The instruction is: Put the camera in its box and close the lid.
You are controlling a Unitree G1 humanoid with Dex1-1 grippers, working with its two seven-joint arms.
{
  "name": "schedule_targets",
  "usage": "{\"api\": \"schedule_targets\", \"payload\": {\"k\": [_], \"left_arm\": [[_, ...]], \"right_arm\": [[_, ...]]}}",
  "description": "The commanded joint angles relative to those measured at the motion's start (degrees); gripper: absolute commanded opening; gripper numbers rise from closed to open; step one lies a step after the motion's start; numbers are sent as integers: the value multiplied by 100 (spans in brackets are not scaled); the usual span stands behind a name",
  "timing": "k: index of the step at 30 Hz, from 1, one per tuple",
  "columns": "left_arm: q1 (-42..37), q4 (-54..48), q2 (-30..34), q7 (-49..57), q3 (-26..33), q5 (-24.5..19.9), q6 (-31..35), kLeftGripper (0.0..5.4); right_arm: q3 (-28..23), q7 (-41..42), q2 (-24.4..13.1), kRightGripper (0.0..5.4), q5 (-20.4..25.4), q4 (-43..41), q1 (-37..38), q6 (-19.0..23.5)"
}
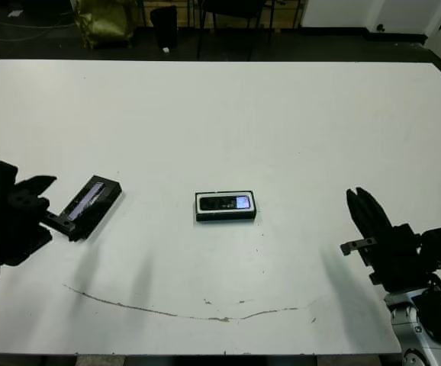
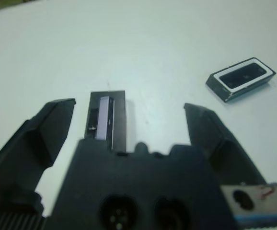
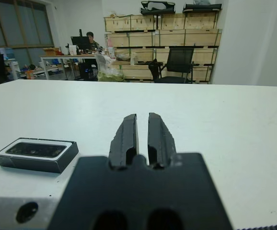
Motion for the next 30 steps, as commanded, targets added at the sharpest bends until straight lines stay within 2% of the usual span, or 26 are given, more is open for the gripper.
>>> {"api": "schedule_targets", "payload": {"k": [1, 4, 6, 9, 16, 22, 26, 30], "left_arm": [[-85, 28, -125, 238, -48, -132, 357, 538], [-109, 6, -66, 267, -118, -163, 408, 538], [-102, 18, 2, 219, -183, -128, 342, 538], [-137, 32, 13, 249, -202, -145, 409, 538], [-161, 83, 121, 339, -378, 31, 409, 538], [-76, 199, 151, 281, -431, 161, 197, 538], [-35, 334, 111, 288, -437, 247, 68, 538], [-37, 444, 101, 306, -463, 286, 21, 538]], "right_arm": [[-5, -35, -44, 0, 6, -84, 89, 211], [-6, -20, -26, 0, -30, -51, 86, 148], [8, -162, -63, 0, -98, -257, 123, 438], [-31, -6, -47, 0, -8, -70, 86, 240], [-61, 70, -18, 0, -12, 67, 57, 110], [-10, -64, -32, 0, -83, -185, 133, 307], [3, -75, -10, 0, -113, -187, 155, 230], [21, -144, 28, 0, -47, -298, 185, 328]]}}
